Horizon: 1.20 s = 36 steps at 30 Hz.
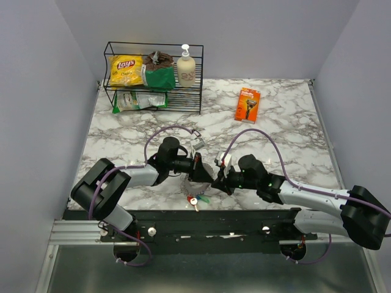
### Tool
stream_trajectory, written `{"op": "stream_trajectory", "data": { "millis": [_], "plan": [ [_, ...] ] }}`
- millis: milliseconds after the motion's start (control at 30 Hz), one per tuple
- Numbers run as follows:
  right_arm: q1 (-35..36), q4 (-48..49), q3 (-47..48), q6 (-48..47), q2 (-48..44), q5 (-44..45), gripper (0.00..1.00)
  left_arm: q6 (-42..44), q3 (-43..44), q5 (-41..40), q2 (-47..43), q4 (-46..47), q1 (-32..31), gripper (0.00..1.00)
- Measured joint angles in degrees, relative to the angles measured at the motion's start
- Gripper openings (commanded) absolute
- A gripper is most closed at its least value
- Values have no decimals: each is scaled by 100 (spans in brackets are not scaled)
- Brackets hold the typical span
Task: Put the keys on the keyring
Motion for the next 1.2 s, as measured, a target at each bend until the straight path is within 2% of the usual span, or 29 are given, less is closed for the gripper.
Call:
{"op": "stream_trajectory", "data": {
  "millis": [133,167,267,533,733,900,1067,1200],
  "plan": [
    [20,7,0,37,7,11,11,-79,-46,2,0,96,9,0],
    [26,4,0,44,7,26,22,-96,-59,2,0,125,9,0],
    [48,-9,0,72,11,37,37,-142,-70,4,0,245,9,0],
    [109,-17,0,120,-11,48,41,-236,-63,22,-2,662,9,0],
    [109,-136,0,170,-258,101,44,-105,-7,20,-2,538,9,0],
    [109,-398,-42,310,-1014,219,50,87,35,15,-63,249,15,0],
    [111,-498,-219,487,-2107,568,62,317,57,17,-284,-234,15,0],
    [109,-511,-260,538,-2682,894,63,402,61,31,-459,-466,15,0]
  ]
}}
